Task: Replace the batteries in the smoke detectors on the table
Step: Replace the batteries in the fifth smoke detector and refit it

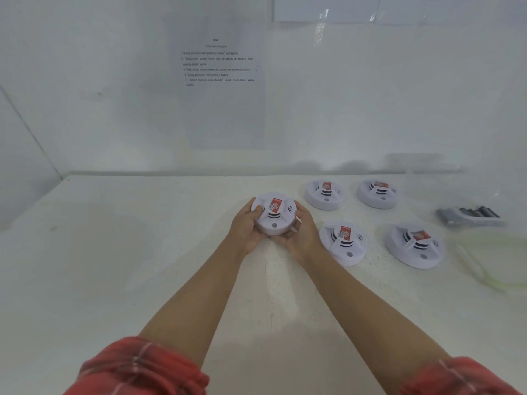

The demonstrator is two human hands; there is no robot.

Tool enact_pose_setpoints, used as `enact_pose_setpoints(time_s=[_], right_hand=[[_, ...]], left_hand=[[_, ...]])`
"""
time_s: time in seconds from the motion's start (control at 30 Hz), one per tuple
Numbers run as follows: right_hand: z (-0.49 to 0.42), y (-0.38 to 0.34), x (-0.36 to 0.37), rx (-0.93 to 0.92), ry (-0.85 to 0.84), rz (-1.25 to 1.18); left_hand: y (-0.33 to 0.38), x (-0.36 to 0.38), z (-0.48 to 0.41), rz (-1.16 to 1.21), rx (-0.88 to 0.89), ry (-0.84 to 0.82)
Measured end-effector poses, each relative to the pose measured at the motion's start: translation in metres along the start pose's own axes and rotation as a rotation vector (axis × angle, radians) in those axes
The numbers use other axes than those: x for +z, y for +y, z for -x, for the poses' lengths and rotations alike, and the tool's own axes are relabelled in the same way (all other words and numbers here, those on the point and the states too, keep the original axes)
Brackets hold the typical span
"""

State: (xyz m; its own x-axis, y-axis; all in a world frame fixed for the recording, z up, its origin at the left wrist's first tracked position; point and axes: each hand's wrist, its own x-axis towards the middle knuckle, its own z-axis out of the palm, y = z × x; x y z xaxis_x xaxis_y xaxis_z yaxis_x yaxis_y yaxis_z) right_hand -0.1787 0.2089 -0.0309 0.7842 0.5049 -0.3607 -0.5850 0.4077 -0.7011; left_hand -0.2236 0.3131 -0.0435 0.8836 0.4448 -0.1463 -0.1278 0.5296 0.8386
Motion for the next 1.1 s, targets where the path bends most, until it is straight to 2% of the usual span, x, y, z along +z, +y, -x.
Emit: enact_pose_setpoints(time_s=[1.1], right_hand=[[0.0015,-0.0009,-0.0005,0.015,-0.005,-0.008]], left_hand=[[0.0008,0.0044,0.0040,-0.007,0.008,0.044]])
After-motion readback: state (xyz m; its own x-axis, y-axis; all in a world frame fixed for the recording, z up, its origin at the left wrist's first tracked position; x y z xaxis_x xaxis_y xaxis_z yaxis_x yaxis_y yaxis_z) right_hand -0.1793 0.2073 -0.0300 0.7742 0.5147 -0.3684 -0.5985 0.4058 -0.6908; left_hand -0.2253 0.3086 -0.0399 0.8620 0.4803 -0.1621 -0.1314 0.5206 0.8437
